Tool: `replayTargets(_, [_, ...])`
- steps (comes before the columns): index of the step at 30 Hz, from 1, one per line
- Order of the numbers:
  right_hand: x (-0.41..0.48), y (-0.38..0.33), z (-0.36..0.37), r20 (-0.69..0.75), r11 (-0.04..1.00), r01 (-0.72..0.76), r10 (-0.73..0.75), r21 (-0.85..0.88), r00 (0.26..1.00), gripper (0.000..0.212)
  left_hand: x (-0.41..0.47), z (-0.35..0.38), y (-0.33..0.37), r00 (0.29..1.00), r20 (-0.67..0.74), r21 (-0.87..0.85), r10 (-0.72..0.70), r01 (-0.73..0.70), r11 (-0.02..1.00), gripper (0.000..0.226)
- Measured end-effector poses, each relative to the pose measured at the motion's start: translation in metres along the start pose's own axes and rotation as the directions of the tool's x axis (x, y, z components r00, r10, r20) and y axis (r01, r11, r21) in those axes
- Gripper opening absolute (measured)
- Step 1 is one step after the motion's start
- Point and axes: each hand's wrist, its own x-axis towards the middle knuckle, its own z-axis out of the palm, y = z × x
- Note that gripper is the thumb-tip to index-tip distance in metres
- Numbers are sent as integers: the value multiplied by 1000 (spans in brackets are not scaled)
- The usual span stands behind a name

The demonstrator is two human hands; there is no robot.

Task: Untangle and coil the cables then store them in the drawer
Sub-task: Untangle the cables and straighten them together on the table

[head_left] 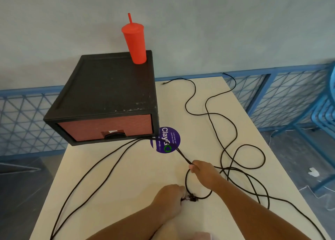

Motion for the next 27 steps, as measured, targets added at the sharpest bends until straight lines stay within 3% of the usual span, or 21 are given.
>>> replayTargets(2, [0, 0, 1, 43, 1000, 8, -10, 30, 999, 28, 4, -5, -8, 999, -20, 30, 27, -26, 999, 14])
replayTargets(10, [-4, -14, -2, 248, 978, 13, -65, 207, 966, 34, 24, -25, -1, 976, -135, -119, 173, -190, 975, 18])
replayTargets(15, [-8, -21, -19, 377, 983, -35, -36, 180, 925, 40, 27, -23, 1, 962, -252, -209, 109, -164, 964, 18])
replayTargets(18, [-8, -22, -24, 433, 991, -3, -57, 137, 900, 32, 28, -21, 0, 953, -301, -270, 40, -125, 955, 9])
replayTargets(20, [-8, -22, -26, 458, 997, 24, -53, 70, 887, 26, 28, -27, -6, 956, -288, -313, -48, -47, 949, 16])
replayTargets(23, [-3, -17, -30, 391, 995, 65, -29, -77, 920, 21, 20, -37, -33, 979, -183, -209, -91, 51, 976, 21])
replayTargets(25, [-3, -5, -40, 249, 960, 118, -53, -254, 967, 24, 9, -42, -70, 971, -165, -154, -174, 149, 977, 29])
replayTargets(27, [-2, 17, -55, 86, 924, 47, -15, -378, 996, 26, -10, -50, -116, 931, -195, -113, -309, 292, 950, 31])
